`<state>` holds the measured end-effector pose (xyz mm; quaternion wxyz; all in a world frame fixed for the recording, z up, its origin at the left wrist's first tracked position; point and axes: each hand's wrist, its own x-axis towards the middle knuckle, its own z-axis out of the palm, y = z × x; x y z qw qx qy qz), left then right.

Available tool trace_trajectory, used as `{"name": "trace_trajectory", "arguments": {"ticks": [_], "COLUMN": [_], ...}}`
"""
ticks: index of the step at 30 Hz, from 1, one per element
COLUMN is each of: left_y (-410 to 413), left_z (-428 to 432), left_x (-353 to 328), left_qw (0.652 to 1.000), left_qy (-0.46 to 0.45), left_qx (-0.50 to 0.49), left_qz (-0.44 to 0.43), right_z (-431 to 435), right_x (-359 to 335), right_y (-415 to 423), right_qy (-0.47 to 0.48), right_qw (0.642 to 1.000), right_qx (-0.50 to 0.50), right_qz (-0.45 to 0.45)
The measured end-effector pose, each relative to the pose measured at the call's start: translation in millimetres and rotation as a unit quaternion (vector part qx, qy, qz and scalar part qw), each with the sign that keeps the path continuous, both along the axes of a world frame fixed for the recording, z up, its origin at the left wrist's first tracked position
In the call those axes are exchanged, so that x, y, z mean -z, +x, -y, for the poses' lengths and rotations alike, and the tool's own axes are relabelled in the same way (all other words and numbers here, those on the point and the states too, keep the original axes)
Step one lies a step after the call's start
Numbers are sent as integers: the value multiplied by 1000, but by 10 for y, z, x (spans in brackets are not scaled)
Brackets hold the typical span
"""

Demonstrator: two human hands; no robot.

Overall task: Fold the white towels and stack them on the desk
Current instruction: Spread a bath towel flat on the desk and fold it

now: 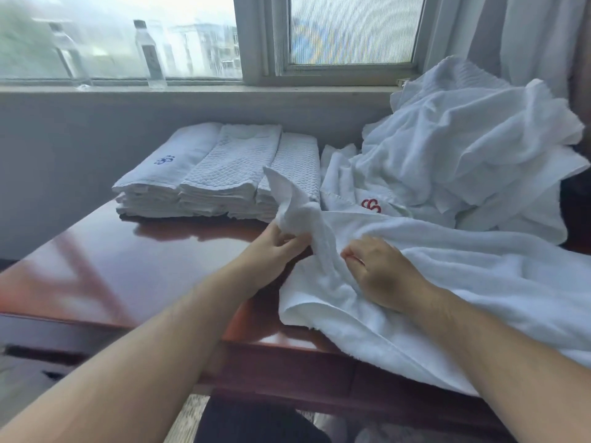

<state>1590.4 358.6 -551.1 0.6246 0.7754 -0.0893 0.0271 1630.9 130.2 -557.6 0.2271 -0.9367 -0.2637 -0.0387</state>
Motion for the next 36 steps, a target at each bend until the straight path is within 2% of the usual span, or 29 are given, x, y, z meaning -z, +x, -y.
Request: {"name": "trace_trajectory", "arguments": {"ticks": [3, 8, 11, 13, 15, 16, 18, 21, 23, 26, 27, 30, 32, 33, 35, 36], "left_y": [34, 118, 142, 154, 163, 150, 63, -65, -136, -178, -188, -217, -233, -252, -318, -351], "left_z": [195, 298, 392, 398, 298, 220, 104, -31, -117, -281, -323, -330, -184, -66, 214, 368], "left_x": [-29, -55, -50, -104, -216, -300, -498, -664, -707, -669, -627, -499, -432, -402, -349, -324], "left_qw": [998, 999, 997, 984, 969, 963, 951, 929, 909, 832, 808, 776, 778, 793, 829, 842], "left_qy": [-52, 33, -53, -107, -37, 38, 174, 215, 263, 452, 490, 518, 519, 502, 449, 433], "left_qx": [4, -17, -57, -140, -241, -266, -249, -209, -214, -245, -259, -321, -350, -344, -289, -245], "left_qz": [-17, -12, 20, 33, 44, 32, -54, -216, -243, -207, -198, -163, -57, 21, 167, 209], "right_z": [40, 43, 75, 90, 84, 79, 74, 42, -20, -66, -67, -66, -45, -10, 111, 198], "right_x": [-16, -71, -64, -40, -21, -14, -24, -58, -72, -65, -67, -93, -121, -137, -171, -189], "right_y": [-2, -20, 21, 63, 99, 118, 167, 241, 252, 216, 196, 127, 75, 53, 11, -1], "right_qy": [8, 10, -71, -86, -90, -95, -107, -152, -178, -178, -180, -185, -141, -100, -39, -37], "right_qw": [1000, 1000, 997, 996, 996, 995, 994, 987, 983, 983, 983, 982, 989, 995, 997, 993], "right_qx": [-14, -14, -12, -1, 9, 12, 24, 40, 46, 35, 26, 6, -1, 7, 63, 106], "right_qz": [-2, -16, -6, 13, 26, 29, 24, -4, -24, -34, -37, -44, -38, -27, 8, 27]}}
